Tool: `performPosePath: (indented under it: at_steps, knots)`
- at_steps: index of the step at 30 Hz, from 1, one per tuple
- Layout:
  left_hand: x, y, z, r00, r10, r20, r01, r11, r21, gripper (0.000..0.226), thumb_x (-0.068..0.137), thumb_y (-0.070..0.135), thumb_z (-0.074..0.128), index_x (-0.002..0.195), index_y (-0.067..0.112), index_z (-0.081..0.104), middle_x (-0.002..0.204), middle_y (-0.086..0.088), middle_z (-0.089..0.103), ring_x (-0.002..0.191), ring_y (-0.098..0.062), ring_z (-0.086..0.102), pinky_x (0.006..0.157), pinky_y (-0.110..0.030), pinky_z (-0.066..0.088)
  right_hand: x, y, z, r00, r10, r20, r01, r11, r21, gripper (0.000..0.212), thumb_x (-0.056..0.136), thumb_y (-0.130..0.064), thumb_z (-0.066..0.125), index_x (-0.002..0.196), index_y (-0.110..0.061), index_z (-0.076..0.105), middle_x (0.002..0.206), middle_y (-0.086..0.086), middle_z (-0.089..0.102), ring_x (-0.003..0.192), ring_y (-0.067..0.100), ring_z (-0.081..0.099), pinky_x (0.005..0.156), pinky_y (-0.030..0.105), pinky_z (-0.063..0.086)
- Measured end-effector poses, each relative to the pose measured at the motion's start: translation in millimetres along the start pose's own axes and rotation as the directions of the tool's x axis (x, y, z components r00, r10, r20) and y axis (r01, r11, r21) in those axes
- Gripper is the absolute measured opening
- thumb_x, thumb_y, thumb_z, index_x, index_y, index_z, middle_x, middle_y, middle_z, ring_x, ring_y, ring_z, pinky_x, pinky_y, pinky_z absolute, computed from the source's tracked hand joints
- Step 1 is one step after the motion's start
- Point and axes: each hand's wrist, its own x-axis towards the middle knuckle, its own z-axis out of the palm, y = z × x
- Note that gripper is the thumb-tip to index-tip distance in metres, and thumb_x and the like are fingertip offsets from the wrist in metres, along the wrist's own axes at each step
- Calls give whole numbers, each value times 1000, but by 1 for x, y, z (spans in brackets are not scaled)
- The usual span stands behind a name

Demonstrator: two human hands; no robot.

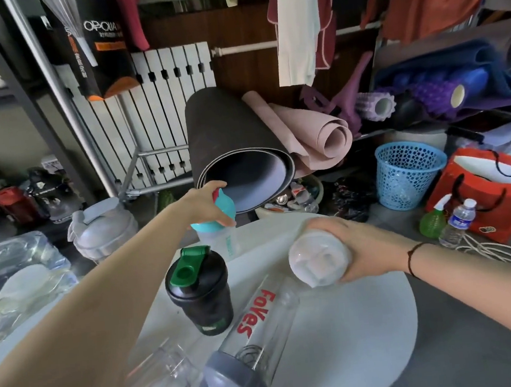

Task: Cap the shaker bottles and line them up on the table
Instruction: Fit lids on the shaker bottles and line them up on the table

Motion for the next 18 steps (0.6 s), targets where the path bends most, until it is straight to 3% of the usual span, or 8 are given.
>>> performPosePath:
  at_steps: [5, 7, 9, 11, 14, 16, 18]
  knots:
    - [-1, 1, 0, 1000, 3, -8, -3, 1000, -7, 100, 63, 26, 86, 143, 44, 28, 136, -8, 38, 114, -34, 46, 73, -46, 59, 19, -3, -5, 973, 135, -187, -99, 976, 193, 94, 51, -34, 90, 129, -43, 37, 122, -22, 48, 113, 5, 50, 97, 28, 43]
    - [0, 4, 2, 998, 30, -57, -32, 999, -33, 99, 63, 26, 86, 143, 41, 29, 134, -6, 40, 111, -30, 47, 68, -40, 57, 34, 1, -8, 935, 260, -242, -164, 920, 355, 91, 49, -40, 90, 124, -45, 39, 120, -19, 56, 108, 7, 55, 94, 32, 47]
    - [3, 10, 2, 991, 54, -122, -64, 995, -81, 100, 62, 27, 87, 144, 35, 29, 131, -4, 43, 108, -27, 47, 73, -36, 54, 52, 8, -12, 890, 370, -267, -187, 829, 526, 89, 44, -49, 89, 123, -43, 48, 119, -14, 64, 109, 9, 61, 95, 38, 52]
    - [7, 17, 0, 983, 78, -166, -96, 990, -102, 102, 61, 29, 88, 144, 29, 29, 130, -3, 46, 108, -24, 48, 84, -34, 48, 68, 12, -18, 852, 455, -260, -173, 713, 680, 74, 52, -38, 90, 119, -33, 58, 115, -7, 69, 108, 14, 64, 90, 39, 55]
    - [14, 30, -4, 979, 129, -160, -139, 989, -57, 96, 59, 33, 89, 138, 25, 35, 127, -1, 50, 111, -22, 51, 86, -32, 46, 89, 12, -28, 830, 535, -160, -201, 554, 808, 46, 71, -18, 82, 111, -27, 62, 108, -1, 69, 101, 18, 64, 67, 29, 53]
    - [19, 36, -3, 981, 148, -127, -152, 988, -28, 89, 59, 34, 88, 132, 25, 38, 124, -1, 51, 109, -22, 52, 83, -32, 48, 101, 13, -26, 814, 570, -111, -260, 529, 808, 52, 62, -28, 84, 109, -30, 63, 105, -3, 70, 101, 20, 65, 71, 34, 57]
    - [23, 40, 1, 984, 150, -92, -152, 988, -10, 88, 59, 35, 88, 132, 27, 38, 124, -1, 47, 109, -23, 52, 82, -35, 52, 110, 15, -20, 805, 586, -91, -306, 542, 783, 72, 44, -44, 85, 112, -34, 63, 108, -6, 70, 104, 20, 65, 79, 46, 59]
